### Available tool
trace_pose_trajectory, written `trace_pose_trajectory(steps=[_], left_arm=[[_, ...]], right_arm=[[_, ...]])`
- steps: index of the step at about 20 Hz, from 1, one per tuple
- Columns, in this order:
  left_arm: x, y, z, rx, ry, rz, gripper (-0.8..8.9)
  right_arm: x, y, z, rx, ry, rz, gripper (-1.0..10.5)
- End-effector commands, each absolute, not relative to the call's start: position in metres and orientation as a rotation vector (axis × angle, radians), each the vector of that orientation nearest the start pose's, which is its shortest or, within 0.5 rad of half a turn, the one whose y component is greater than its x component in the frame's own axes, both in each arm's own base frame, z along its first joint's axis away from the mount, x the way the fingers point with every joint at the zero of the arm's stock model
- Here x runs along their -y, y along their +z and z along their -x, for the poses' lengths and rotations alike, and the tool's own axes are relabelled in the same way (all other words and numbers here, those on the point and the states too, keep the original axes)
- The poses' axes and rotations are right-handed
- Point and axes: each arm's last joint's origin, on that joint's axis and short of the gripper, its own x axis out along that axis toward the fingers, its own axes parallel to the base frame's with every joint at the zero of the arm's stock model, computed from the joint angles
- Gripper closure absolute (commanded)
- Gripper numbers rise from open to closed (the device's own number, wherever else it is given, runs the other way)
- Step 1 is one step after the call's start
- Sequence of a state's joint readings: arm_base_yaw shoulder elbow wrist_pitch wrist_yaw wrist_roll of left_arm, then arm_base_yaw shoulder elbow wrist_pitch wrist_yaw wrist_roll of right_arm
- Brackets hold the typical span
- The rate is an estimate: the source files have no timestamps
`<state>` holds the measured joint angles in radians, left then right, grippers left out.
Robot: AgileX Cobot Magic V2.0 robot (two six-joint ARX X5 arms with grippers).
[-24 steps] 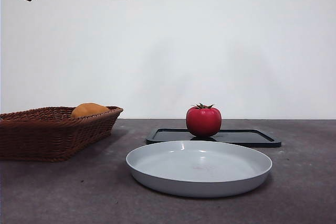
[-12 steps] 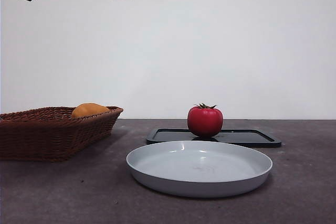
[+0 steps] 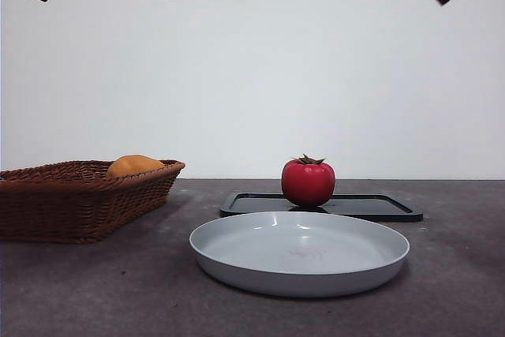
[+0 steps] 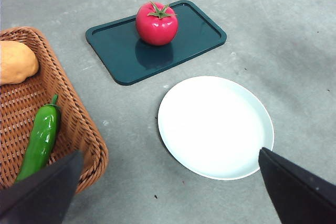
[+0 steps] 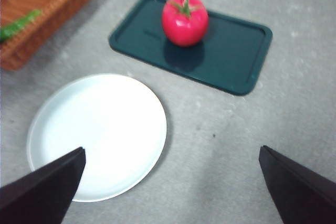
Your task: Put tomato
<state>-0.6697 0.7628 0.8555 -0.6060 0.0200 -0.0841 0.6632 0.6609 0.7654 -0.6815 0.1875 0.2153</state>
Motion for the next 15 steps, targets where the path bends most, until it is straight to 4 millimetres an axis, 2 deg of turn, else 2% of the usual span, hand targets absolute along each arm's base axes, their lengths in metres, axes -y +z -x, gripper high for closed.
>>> trace_pose_trajectory(steps=[1, 12, 13, 14, 15], left_arm=[[0.0958, 0.3237, -0.1192, -0.507, -0.656, -0.101, 1.87], [0.0958, 0.3238, -0.1193, -0.506, -0.656, -0.101, 1.94], [0.0958, 0.3238, -0.1193, -0.506, -0.656, -0.101, 2.43], [0.0958, 0.3237, -0.1192, -0.506, -0.656, -0.101, 3.61], [0.0958, 0.3237, -0.1192, -0.507, -0.656, -0.101, 5.4]], right_arm=[[-0.0742, 0.3033, -0.1016, -0.548, 0.416, 0.007, 2.9], [-0.0705, 0.3065, -0.097, -0.519, 0.42, -0.006, 2.9], [-0.0705, 0.3065, -0.097, -0.519, 0.42, -0.006, 2.9], [-0.0705, 0.3065, -0.097, -0.519, 0.42, -0.005, 3.6], [-0.0705, 0.3065, -0.0971, -0.52, 0.42, -0.005, 5.0]])
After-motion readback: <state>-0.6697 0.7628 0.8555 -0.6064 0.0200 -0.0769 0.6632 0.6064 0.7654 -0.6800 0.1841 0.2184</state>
